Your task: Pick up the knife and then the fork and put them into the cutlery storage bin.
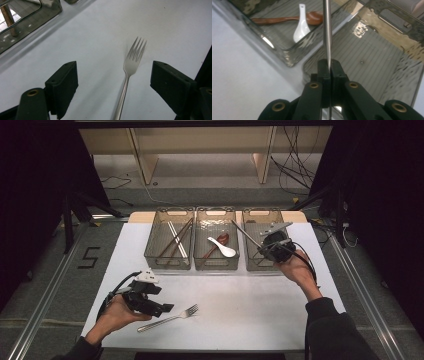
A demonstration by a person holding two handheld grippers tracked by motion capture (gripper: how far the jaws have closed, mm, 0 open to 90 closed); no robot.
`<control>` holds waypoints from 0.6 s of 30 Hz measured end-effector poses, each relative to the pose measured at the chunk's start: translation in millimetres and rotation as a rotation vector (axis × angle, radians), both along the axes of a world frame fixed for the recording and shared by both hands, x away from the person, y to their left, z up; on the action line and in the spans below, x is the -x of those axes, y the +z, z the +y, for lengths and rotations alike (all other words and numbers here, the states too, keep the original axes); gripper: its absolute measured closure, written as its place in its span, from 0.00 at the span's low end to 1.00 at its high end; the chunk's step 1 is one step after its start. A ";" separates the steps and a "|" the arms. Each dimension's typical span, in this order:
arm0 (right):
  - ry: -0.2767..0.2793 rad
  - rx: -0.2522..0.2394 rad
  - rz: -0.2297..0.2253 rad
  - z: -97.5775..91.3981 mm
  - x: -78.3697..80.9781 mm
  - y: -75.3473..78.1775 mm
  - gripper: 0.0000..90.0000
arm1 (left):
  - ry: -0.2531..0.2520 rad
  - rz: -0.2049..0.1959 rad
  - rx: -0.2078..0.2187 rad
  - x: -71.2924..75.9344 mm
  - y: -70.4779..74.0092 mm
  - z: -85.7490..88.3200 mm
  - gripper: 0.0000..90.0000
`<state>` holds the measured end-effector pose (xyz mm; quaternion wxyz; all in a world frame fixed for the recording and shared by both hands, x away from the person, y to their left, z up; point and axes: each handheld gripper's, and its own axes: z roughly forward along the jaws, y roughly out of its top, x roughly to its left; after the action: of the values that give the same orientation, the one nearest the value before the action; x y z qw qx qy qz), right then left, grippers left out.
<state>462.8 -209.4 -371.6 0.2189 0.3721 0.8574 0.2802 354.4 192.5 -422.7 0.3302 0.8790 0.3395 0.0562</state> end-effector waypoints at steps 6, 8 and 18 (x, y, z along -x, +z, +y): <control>-0.054 -0.010 0.015 -5.5 -16.0 2.1 0.99 | 0.006 -0.007 0.009 0.5 0.9 2.1 0.24; -0.070 -0.012 0.024 -6.7 -20.7 2.9 0.99 | 0.005 -0.004 0.008 0.7 0.5 2.1 0.24; -0.165 -0.047 0.073 -12.9 -49.5 2.4 0.99 | 0.003 0.000 0.002 0.8 -0.6 2.3 0.24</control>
<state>512.3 -222.3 -369.2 0.2013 0.4565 0.8243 0.2677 353.6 194.8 -423.3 0.3308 0.8781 0.3411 0.0564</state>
